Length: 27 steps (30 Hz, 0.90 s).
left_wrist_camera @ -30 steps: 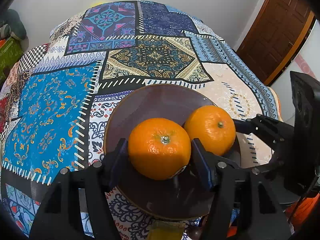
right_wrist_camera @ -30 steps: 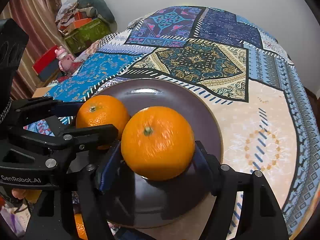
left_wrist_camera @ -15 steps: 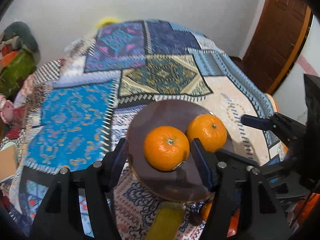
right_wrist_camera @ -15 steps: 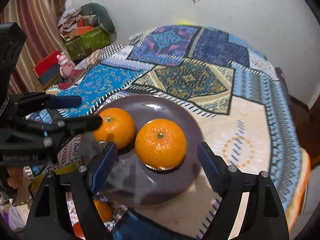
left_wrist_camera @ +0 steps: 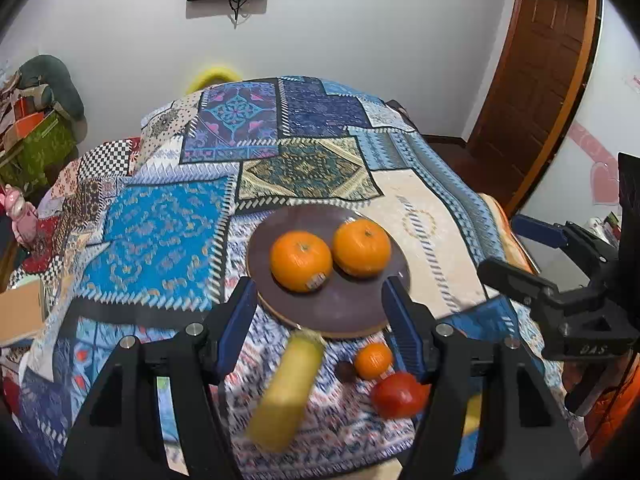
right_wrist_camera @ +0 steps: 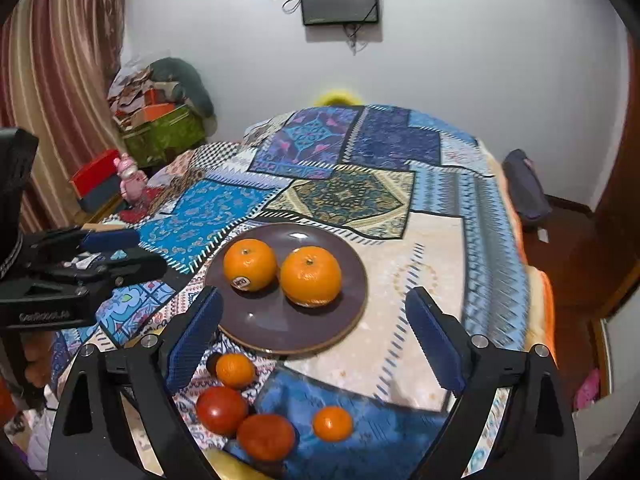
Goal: Organize fruits
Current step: 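Lower both oranges onto the plate and open both grippers, then grasp a red tomato with the left gripper while the right gripper grasps another tomato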
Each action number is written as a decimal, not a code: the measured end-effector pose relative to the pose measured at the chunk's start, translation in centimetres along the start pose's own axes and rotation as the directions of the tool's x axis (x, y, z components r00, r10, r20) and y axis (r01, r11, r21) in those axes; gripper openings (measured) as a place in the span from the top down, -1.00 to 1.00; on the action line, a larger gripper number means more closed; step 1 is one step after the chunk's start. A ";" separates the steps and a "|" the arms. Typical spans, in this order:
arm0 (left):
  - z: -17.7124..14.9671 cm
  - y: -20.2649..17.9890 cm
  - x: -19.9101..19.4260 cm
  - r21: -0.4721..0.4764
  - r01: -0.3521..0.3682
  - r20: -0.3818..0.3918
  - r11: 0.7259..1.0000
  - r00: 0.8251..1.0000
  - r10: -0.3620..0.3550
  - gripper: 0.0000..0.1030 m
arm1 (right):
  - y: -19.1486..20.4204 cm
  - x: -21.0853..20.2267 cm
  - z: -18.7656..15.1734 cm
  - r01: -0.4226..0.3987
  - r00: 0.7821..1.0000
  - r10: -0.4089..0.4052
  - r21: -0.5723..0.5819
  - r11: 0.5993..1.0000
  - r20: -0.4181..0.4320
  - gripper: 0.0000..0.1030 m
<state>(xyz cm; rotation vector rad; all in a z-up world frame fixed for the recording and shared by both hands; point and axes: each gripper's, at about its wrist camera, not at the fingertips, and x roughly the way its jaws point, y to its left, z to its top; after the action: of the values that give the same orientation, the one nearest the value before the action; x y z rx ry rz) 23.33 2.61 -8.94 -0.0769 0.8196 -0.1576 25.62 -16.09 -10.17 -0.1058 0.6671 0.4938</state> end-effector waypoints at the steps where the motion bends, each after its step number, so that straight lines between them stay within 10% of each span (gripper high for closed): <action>1: -0.5 -0.3 -0.1 0.000 0.005 -0.010 1.000 1.000 -0.005 -0.25 | 0.0 -0.1 -0.3 0.004 1.000 -0.004 0.005 1.000 -0.002 -0.78; 21: -8.7 -2.7 1.0 0.013 -0.001 -0.147 1.000 0.989 0.003 -0.25 | 0.2 1.0 -9.5 -0.024 0.987 0.044 0.136 0.990 -0.153 -0.76; 27: -9.6 -3.0 1.6 0.020 0.011 -0.164 1.000 0.986 -0.007 -0.25 | 0.7 2.4 -10.1 -0.058 0.976 0.084 0.129 0.990 -0.202 -0.47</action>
<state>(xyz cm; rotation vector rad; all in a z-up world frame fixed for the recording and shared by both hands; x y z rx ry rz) 17.01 -0.65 -16.26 -0.0480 0.9819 -0.1828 21.16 -17.08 -19.54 -0.0172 0.9059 0.5135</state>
